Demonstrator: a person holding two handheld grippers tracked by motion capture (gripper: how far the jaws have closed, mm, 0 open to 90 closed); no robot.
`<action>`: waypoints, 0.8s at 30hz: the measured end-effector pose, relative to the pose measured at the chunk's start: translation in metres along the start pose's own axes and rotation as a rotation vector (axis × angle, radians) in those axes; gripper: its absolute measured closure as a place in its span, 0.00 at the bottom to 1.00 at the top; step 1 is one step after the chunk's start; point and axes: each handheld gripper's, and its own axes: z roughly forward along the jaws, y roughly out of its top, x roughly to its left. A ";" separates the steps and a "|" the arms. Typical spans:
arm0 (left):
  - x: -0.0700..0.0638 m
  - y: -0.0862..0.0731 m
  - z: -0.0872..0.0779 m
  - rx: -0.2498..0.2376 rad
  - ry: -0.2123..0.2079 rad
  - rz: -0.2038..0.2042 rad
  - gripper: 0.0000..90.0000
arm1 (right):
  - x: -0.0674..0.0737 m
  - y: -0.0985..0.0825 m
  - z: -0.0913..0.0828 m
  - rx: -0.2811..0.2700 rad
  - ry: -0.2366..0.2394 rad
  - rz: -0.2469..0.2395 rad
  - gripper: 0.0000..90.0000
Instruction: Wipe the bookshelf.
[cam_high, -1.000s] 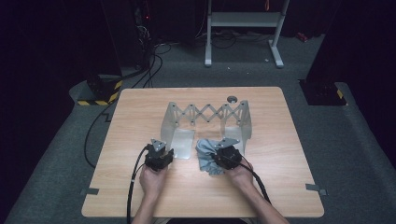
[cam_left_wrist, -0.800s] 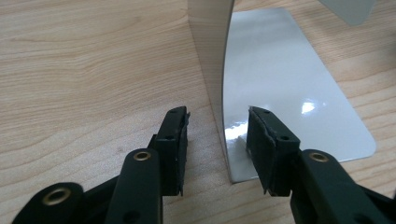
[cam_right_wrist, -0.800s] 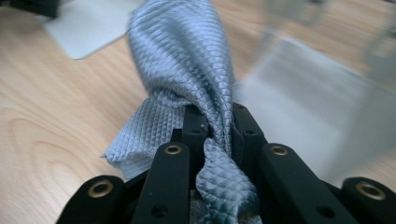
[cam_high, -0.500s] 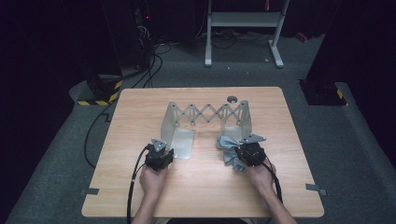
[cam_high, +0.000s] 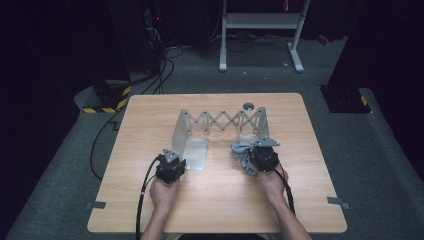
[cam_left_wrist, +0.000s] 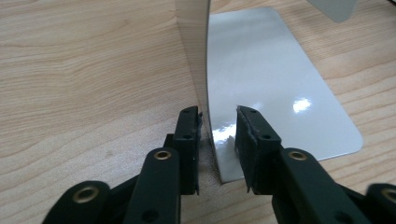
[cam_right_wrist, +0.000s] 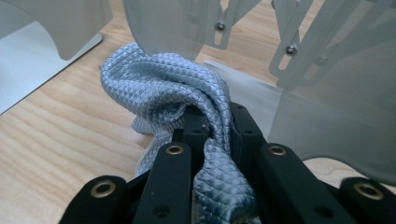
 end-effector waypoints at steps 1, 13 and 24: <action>0.000 0.000 0.000 0.003 0.001 0.004 0.81 | 0.001 0.000 0.002 -0.001 -0.006 0.001 0.89; 0.000 0.000 0.000 0.001 0.010 -0.006 0.84 | 0.014 -0.005 0.003 -0.016 0.009 -0.014 0.89; 0.001 -0.001 -0.001 0.005 0.014 0.006 0.88 | 0.011 0.009 0.024 -0.006 -0.024 -0.017 0.89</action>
